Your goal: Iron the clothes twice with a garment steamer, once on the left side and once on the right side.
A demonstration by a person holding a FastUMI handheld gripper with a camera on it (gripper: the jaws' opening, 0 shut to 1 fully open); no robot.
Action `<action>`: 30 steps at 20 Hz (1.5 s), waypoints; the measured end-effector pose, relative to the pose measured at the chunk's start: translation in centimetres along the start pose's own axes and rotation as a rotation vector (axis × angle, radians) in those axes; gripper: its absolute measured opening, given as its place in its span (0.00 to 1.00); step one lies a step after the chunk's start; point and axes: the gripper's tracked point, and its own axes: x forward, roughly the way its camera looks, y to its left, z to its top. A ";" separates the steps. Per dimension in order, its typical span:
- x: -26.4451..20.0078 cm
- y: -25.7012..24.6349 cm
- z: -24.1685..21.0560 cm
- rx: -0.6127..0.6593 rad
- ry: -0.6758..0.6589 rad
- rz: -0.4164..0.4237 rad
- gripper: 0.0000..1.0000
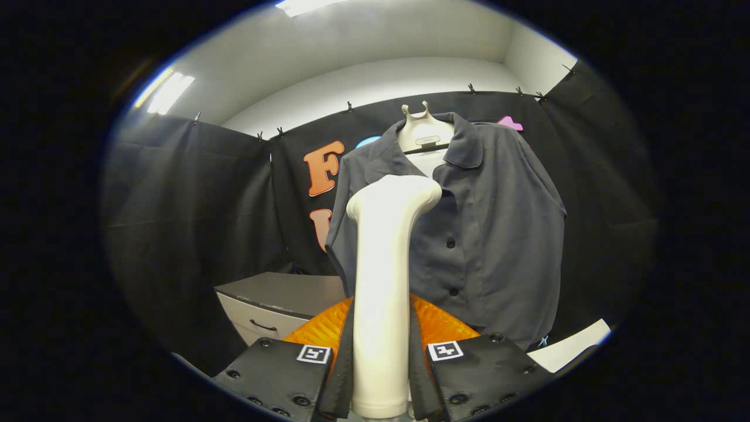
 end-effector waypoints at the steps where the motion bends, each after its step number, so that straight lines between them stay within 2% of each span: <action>1: 0.9 0.1 0.2 -0.006 -0.004 0.001 0.46; 7: 4.8 0.0 -0.4 0.009 0.011 0.000 0.46; 13: 6.6 -0.5 -1.9 0.001 0.031 -0.019 0.46; 30: 4.0 -1.9 -9.7 0.010 0.110 -0.055 0.46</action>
